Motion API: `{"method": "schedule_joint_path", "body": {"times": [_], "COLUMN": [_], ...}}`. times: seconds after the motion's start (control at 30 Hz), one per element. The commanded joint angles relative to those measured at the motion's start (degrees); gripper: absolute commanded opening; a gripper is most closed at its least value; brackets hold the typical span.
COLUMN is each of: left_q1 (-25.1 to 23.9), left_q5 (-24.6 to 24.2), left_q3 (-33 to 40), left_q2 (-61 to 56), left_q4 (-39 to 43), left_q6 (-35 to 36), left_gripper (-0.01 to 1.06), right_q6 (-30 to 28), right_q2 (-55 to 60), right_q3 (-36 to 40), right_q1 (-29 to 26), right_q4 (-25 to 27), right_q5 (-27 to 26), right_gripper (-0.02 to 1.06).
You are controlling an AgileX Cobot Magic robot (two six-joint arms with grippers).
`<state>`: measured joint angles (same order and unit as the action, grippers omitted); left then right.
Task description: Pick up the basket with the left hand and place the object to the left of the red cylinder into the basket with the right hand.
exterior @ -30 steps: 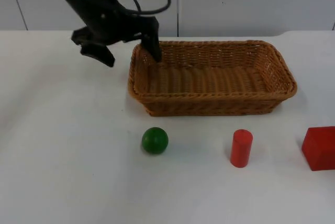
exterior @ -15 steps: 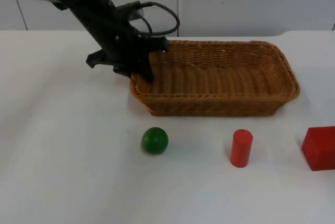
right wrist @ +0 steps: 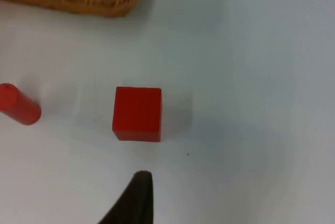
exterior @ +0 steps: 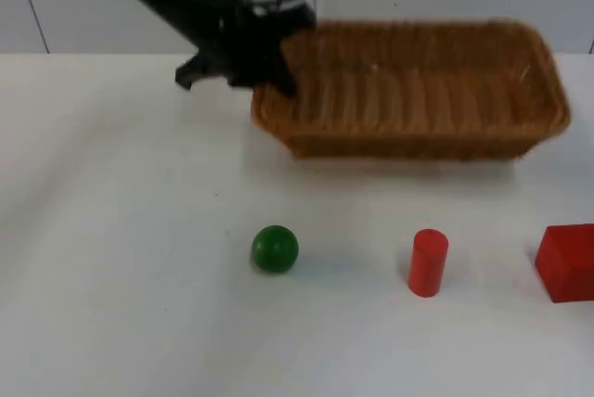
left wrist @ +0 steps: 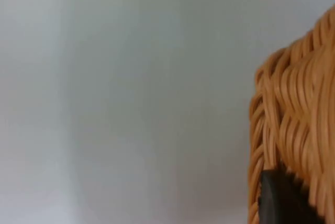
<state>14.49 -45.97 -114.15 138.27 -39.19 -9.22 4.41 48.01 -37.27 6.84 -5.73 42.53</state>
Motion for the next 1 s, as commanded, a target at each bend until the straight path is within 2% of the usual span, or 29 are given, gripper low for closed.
{"method": "schedule_joint_path", "body": {"times": [0.0, 0.13, 0.17, 0.33, 0.43, 0.53, 0.67, 0.7, 0.77, 0.87, 0.97], "left_q1": [-0.44, -1.36, -1.36, -2.65, -3.22, -4.25, -7.81, -7.81, -11.51, -14.02, -17.92], "left_q5": [-1.38, -7.81, -7.81, -17.87, -20.33, -20.33, -20.10, -20.10, -21.69, -24.00, -24.00], "left_q3": [-2.08, -3.17, -3.17, -3.05, -1.52, 2.04, 11.13, 11.13, 15.46, 16.72, 16.85], "left_q2": [-3.69, -10.16, -10.16, -17.25, -19.50, -22.70, -29.24, -29.24, -33.58, -36.16, -39.32], "left_q4": [-3.40, -1.64, -1.64, 6.61, 8.41, 8.67, 7.61, 7.61, 6.67, 6.80, 5.54], "left_q6": [1.61, 2.42, 2.42, 5.19, 5.19, 5.19, 3.00, 3.00, 1.47, 0.17, -1.02], "left_gripper": [0.00, 0.00, 0.00, 0.00, 0.00, 0.00, 0.00, 0.00, 0.00, 0.00, 0.00], "right_q6": [-0.19, -0.19, -0.19, -0.19, -0.19, -0.19, -0.19, -0.19, -0.19, -0.19, -1.06], "right_q2": [-0.01, -0.01, -0.01, -0.01, -0.01, -0.01, -0.01, -0.01, -0.01, -0.01, -0.01], "right_q3": [0.33, 0.33, 0.33, 0.33, 0.33, 0.33, 0.33, 0.33, 0.33, 0.33, 0.33], "right_q1": [-0.33, -0.33, -0.33, -0.33, -0.33, -0.33, -0.33, -0.33, -0.33, -0.33, -0.33], "right_q4": [-0.16, -0.31, -0.31, -0.31, -0.31, -0.31, -0.20, -0.20, 0.05, 0.17, 2.05], "right_q5": [-0.55, -0.70, -0.70, -0.70, -0.70, -0.70, -0.70, -0.70, -0.70, -0.70, -0.59], "right_gripper": [1.05, 1.05, 1.05, 1.05, 1.05, 1.05, 1.05, 1.05, 1.05, 1.05, 1.05]}}
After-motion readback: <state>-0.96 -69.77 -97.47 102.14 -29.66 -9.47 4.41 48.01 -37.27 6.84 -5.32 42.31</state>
